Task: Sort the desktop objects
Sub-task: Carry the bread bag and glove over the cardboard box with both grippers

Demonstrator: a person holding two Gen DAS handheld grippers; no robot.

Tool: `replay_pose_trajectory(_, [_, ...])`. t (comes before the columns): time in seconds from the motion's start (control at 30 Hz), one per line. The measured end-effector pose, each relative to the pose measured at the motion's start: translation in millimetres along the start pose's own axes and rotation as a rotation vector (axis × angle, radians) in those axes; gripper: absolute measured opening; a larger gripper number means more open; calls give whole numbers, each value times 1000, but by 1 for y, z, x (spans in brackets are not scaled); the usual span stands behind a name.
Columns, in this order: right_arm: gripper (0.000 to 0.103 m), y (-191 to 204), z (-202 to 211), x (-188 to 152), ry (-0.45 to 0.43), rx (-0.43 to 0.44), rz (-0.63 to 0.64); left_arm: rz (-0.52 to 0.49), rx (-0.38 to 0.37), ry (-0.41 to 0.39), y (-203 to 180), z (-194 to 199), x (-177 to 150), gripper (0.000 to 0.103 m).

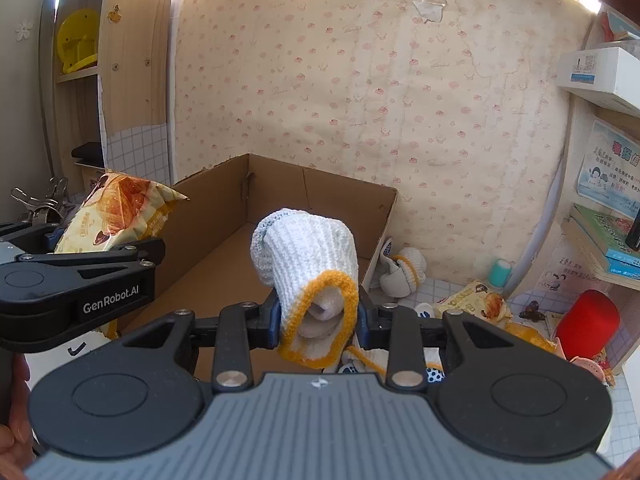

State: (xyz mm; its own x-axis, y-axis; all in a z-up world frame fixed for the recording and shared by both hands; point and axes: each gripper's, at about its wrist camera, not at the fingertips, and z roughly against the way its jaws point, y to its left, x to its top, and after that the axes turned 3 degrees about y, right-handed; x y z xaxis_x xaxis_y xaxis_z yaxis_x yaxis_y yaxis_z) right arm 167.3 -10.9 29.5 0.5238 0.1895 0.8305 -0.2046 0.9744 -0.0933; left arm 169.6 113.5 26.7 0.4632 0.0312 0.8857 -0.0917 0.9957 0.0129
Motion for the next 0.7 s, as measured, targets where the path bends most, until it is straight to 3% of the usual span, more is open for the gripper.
replay_pose_trajectory(0.7, [34,1,-12,3,13,19,-6,-17,34,-11,0,-5,3,57])
